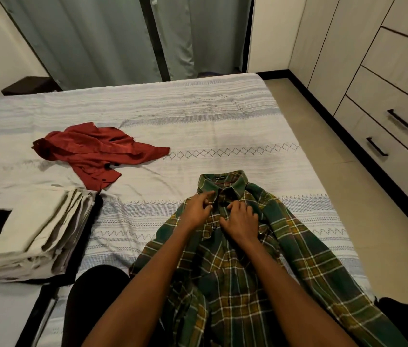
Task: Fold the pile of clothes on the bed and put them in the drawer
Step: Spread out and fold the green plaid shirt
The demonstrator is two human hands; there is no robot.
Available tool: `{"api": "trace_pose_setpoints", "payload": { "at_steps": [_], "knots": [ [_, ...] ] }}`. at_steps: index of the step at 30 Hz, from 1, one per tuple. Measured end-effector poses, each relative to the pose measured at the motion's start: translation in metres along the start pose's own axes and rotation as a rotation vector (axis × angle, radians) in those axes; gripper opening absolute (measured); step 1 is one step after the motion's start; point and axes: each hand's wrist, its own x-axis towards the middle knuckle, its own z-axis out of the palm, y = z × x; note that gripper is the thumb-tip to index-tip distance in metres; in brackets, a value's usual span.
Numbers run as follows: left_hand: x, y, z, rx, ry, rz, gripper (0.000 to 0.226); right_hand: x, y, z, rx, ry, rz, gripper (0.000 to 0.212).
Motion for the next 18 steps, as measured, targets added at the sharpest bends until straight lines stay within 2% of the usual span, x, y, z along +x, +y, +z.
{"api": "trace_pose_setpoints", "payload": {
  "at_steps": [2,4,6,8,11,13,18],
  "knots": [
    [0.001,0.005,0.0,0.153,-0.022,0.002,0.066,0.002,0.0,-0.002,-0.034,0.006,-0.018,0.042],
    [0.006,0.009,0.0,0.264,0.005,0.009,0.073,0.004,0.001,-0.004,-0.065,0.015,-0.033,0.04],
    [0.015,0.014,-0.002,0.31,0.063,0.023,0.066,0.005,0.004,-0.006,-0.07,0.014,-0.04,0.037],
    [0.027,0.018,-0.005,0.323,0.113,0.047,0.049,0.008,0.008,-0.008,-0.043,0.04,-0.063,0.032],
    [0.046,0.023,-0.013,0.322,0.15,0.037,0.026,0.021,0.015,-0.019,0.151,0.195,-0.108,0.023],
    [0.056,0.024,-0.019,0.291,0.137,0.015,0.024,0.039,0.021,-0.033,0.216,0.22,-0.1,0.031],
    [0.065,0.01,-0.02,0.178,0.001,-0.004,0.038,0.084,0.03,-0.04,0.023,-0.074,-0.214,0.05]
  ]
}}
